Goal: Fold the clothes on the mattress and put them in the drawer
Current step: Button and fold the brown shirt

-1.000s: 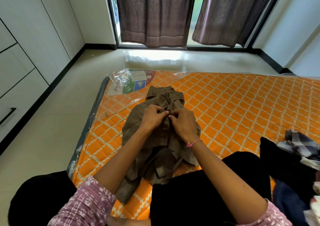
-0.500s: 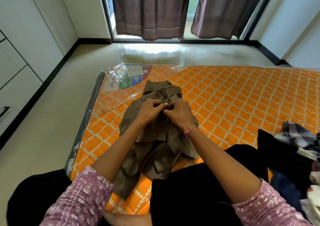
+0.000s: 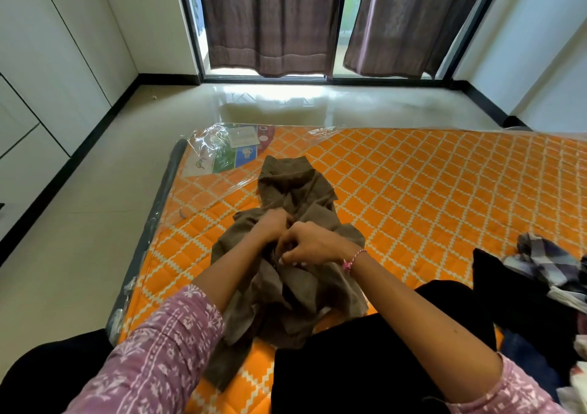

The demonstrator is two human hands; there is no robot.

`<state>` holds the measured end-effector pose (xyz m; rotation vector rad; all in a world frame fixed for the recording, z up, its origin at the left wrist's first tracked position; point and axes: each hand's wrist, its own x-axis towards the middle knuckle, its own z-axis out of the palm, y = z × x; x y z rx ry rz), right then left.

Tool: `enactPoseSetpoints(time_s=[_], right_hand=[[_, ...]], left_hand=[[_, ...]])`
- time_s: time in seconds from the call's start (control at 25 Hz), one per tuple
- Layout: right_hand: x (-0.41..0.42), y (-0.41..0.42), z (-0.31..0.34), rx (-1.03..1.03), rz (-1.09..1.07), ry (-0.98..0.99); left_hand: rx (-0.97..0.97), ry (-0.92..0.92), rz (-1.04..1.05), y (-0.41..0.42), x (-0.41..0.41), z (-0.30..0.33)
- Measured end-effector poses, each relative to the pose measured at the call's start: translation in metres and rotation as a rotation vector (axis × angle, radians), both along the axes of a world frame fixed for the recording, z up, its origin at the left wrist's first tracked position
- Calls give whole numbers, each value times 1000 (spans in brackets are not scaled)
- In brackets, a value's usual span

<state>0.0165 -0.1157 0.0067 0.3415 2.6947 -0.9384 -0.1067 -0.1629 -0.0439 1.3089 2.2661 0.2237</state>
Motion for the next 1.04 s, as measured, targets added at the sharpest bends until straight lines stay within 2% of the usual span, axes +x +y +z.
enactPoseSetpoints(time_s=[0.08, 0.12, 0.16, 0.24, 0.32, 0.36, 0.44, 0.52, 0.56, 0.6, 0.64, 0.68, 0.76, 0.92, 1.04], right_hand=[[-5, 22, -1, 36, -137, 118], [-9, 36, -4, 86, -254, 200], [-14, 51, -9, 133, -379, 264], [-25, 80, -23, 193, -579, 282], [-38, 105, -42, 159, -675, 135], [-45, 114, -51, 119, -686, 39], [-59, 126, -67, 40, -690, -86], [-76, 134, -84, 9, -685, -123], [-82, 136, -91, 9, -695, -132], [-85, 136, -96, 9, -726, -130], [-87, 137, -103, 8, -773, -111], [-88, 138, -108, 17, -826, -97], [-89, 141, -113, 95, -860, -108], [-93, 135, -118, 450, -659, -85], [-92, 149, -100, 507, -705, 23]], left_hand=[[-112, 21, -115, -5, 6, -13], [-178, -37, -150, -8, 8, -17], [-264, -168, -177, -9, 7, -18], [-485, -570, -128, -14, 2, -6], [-577, -816, -93, -19, -18, 8], [-487, -843, -49, -18, -30, 10], [-41, -789, 214, -10, -50, 7], [413, -531, 620, 7, -73, -5], [461, -358, 729, 16, -82, -14], [370, -262, 773, 23, -88, -24], [238, -254, 775, 30, -93, -36], [159, -304, 788, 37, -97, -46], [162, -438, 873, 52, -102, -61], [330, -699, 1000, 64, -104, -72], [569, -836, 1106, 57, -113, -59]])
